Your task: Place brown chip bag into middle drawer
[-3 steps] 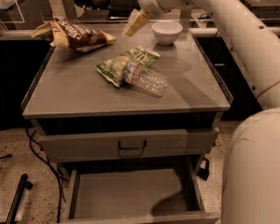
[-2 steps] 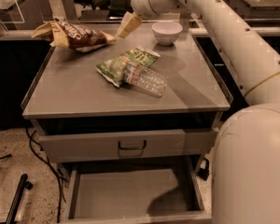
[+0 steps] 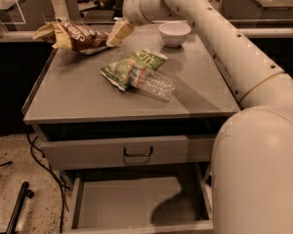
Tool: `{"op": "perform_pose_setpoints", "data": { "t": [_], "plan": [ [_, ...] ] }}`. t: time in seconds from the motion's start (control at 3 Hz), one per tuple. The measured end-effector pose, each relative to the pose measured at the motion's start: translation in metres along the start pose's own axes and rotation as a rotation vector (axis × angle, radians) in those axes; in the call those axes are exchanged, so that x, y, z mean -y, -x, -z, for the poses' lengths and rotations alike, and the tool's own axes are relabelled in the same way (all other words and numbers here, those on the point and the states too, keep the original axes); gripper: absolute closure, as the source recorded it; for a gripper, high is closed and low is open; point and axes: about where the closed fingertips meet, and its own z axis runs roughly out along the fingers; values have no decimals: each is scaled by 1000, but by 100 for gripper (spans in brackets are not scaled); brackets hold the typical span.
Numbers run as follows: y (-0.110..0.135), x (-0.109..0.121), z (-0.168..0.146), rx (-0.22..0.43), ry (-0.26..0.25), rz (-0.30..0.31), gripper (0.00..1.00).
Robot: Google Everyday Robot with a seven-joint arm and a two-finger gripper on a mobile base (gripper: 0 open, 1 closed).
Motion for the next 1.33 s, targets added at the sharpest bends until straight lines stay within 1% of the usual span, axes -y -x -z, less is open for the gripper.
{"op": "perform_pose_setpoints", "data": {
  "t": [0.33, 0.67, 1.0, 1.33],
  "plan": [
    [-2, -22, -36, -7, -3, -50, 0],
    [-2, -22, -36, -7, -3, -52, 0],
    [-2, -25, -32, -43, -1, -15, 0],
    [-12, -31, -40, -72, -4, 25, 0]
  ]
}}
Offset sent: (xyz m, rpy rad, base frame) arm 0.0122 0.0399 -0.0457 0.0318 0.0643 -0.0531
